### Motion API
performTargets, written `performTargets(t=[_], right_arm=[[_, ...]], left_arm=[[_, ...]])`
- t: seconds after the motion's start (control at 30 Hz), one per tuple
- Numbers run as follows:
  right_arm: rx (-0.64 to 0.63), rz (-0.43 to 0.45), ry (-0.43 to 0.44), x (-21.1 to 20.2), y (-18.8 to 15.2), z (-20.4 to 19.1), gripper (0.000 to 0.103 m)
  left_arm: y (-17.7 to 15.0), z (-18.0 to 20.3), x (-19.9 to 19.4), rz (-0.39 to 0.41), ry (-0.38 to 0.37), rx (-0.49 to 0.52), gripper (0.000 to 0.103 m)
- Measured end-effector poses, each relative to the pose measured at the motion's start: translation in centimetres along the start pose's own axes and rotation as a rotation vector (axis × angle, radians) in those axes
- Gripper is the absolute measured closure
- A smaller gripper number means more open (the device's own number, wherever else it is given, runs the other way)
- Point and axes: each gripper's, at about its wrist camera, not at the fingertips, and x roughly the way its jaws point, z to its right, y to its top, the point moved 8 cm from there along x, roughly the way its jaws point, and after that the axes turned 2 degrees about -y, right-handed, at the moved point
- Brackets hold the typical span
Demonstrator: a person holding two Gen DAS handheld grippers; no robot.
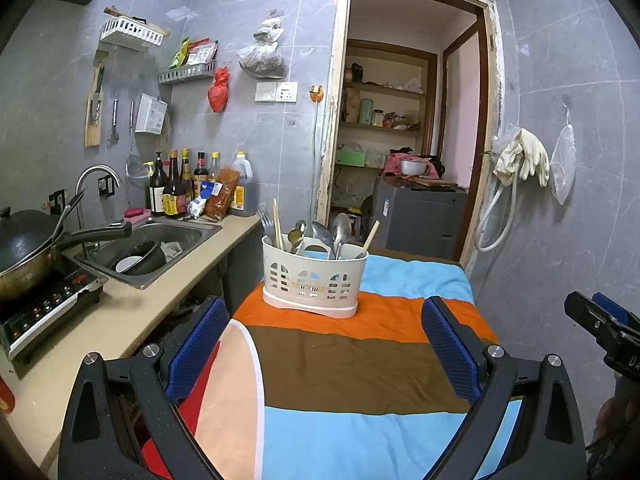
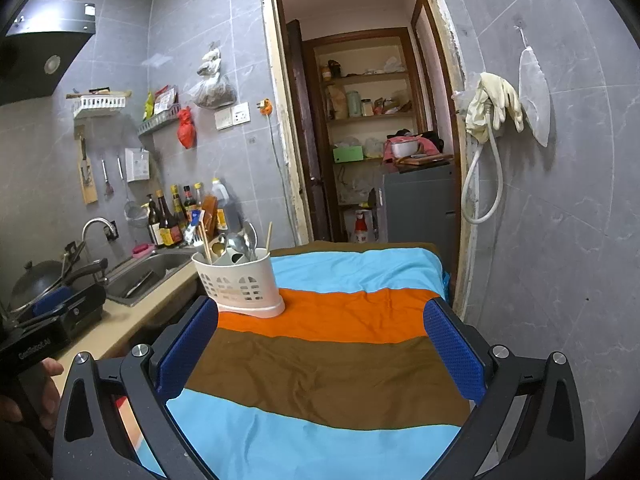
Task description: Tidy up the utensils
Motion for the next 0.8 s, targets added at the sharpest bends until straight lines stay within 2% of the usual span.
performTargets(t=[0.8], right_arm=[[-0.012,-0.005,0.010,0.42,0.09,-0.04,0.000]], left_arm=[[0.29,-0.23,0.16,0.005,0.003,-0.005,0.007]])
